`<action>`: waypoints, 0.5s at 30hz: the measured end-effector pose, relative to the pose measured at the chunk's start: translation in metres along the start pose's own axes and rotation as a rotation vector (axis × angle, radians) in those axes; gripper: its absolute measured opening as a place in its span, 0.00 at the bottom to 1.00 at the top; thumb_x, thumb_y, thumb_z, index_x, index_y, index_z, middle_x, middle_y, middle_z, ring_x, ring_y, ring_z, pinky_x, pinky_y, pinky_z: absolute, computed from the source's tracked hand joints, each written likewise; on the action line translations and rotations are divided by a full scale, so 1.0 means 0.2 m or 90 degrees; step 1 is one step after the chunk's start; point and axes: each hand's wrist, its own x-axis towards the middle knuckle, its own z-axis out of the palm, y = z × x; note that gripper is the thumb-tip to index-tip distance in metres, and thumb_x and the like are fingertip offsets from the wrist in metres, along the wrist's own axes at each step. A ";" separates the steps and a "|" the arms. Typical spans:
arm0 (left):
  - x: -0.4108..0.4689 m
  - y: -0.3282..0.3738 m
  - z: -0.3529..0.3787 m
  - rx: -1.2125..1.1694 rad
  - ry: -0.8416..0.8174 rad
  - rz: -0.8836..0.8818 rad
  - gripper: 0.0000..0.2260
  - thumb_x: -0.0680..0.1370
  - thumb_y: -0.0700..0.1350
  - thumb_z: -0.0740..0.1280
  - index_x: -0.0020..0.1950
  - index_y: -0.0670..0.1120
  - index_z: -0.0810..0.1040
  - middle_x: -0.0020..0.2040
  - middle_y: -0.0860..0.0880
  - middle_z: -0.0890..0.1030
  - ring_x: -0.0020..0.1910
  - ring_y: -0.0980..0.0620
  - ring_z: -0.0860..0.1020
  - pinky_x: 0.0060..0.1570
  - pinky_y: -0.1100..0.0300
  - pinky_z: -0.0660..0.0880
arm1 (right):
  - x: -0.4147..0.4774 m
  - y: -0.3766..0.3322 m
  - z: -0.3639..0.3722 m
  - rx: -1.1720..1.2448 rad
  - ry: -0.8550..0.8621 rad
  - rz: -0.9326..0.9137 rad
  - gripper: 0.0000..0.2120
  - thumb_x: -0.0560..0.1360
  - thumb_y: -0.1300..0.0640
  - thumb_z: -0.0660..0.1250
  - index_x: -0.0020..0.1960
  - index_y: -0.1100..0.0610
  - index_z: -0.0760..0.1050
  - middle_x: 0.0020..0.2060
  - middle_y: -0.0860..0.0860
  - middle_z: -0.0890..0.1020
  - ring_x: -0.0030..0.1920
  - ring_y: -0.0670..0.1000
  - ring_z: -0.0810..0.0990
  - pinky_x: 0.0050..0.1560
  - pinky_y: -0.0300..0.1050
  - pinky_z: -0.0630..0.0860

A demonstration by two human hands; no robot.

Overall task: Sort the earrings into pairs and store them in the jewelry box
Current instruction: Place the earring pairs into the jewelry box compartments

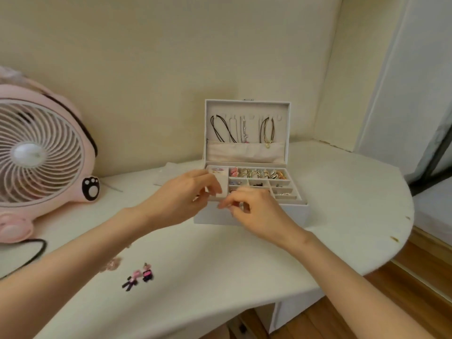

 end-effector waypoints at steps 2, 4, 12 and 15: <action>-0.09 -0.05 -0.05 -0.011 -0.032 -0.047 0.13 0.72 0.47 0.55 0.51 0.49 0.76 0.43 0.56 0.77 0.39 0.56 0.73 0.37 0.68 0.68 | 0.01 -0.06 0.08 0.010 -0.036 -0.011 0.10 0.75 0.60 0.64 0.50 0.49 0.82 0.37 0.35 0.73 0.36 0.35 0.70 0.43 0.34 0.66; -0.17 -0.08 -0.09 -0.002 -0.052 -0.099 0.13 0.72 0.50 0.55 0.50 0.50 0.75 0.39 0.57 0.79 0.36 0.57 0.74 0.38 0.60 0.72 | 0.03 -0.11 0.16 0.022 -0.064 -0.019 0.11 0.75 0.59 0.64 0.50 0.49 0.82 0.35 0.35 0.72 0.36 0.33 0.70 0.43 0.34 0.66; -0.41 -0.30 -0.23 0.140 -0.233 -0.308 0.04 0.75 0.46 0.66 0.44 0.52 0.72 0.41 0.55 0.76 0.39 0.58 0.73 0.42 0.62 0.73 | 0.17 -0.33 0.47 0.031 -0.187 -0.013 0.11 0.75 0.56 0.64 0.55 0.51 0.80 0.47 0.51 0.79 0.45 0.49 0.75 0.52 0.46 0.73; -0.47 -0.35 -0.22 0.202 -0.320 -0.374 0.07 0.75 0.51 0.67 0.50 0.51 0.73 0.43 0.55 0.74 0.43 0.55 0.73 0.44 0.61 0.71 | 0.23 -0.41 0.57 0.048 -0.201 0.014 0.12 0.74 0.49 0.67 0.56 0.51 0.79 0.49 0.51 0.79 0.51 0.52 0.76 0.53 0.47 0.72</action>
